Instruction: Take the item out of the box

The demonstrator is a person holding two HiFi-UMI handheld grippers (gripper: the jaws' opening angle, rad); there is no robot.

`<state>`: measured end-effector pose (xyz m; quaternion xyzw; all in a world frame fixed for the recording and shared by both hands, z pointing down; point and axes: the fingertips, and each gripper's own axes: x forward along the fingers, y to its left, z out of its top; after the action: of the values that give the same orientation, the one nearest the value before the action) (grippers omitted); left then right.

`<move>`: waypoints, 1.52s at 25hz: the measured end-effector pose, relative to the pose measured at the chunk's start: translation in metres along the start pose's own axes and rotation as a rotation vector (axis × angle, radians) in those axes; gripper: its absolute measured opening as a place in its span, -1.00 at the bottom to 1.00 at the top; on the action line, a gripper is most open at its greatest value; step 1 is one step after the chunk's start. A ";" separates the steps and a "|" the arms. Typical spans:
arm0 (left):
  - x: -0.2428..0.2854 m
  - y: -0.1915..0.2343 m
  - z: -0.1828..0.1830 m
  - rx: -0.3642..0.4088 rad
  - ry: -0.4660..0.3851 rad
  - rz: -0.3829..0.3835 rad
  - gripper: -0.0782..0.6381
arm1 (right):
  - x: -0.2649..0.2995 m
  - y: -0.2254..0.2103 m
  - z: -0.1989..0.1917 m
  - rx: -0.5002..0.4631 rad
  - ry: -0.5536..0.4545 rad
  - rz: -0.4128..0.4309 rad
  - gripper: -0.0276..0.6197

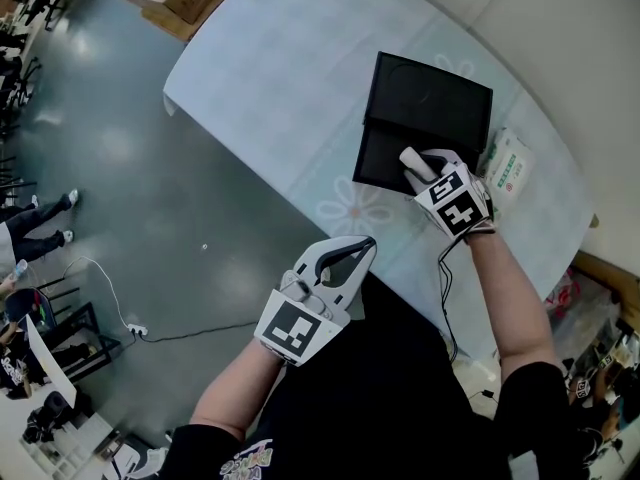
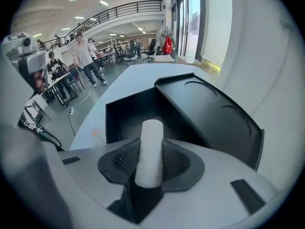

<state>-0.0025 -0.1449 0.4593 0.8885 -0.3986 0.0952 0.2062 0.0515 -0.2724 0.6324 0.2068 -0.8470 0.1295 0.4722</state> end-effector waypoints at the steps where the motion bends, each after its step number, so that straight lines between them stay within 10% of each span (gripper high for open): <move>1: -0.002 -0.002 0.001 0.002 -0.003 -0.002 -0.76 | -0.009 0.003 0.004 0.007 0.006 -0.005 -0.47; 25: -0.100 -0.038 0.034 0.080 -0.111 -0.064 -0.76 | -0.196 0.104 0.081 0.286 -0.582 -0.136 -0.47; 38: -0.160 -0.063 0.029 0.132 -0.148 -0.138 -0.76 | -0.249 0.203 0.078 0.295 -0.700 -0.207 -0.47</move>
<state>-0.0618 -0.0129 0.3621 0.9301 -0.3436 0.0409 0.1235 0.0137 -0.0691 0.3741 0.3887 -0.9037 0.1233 0.1307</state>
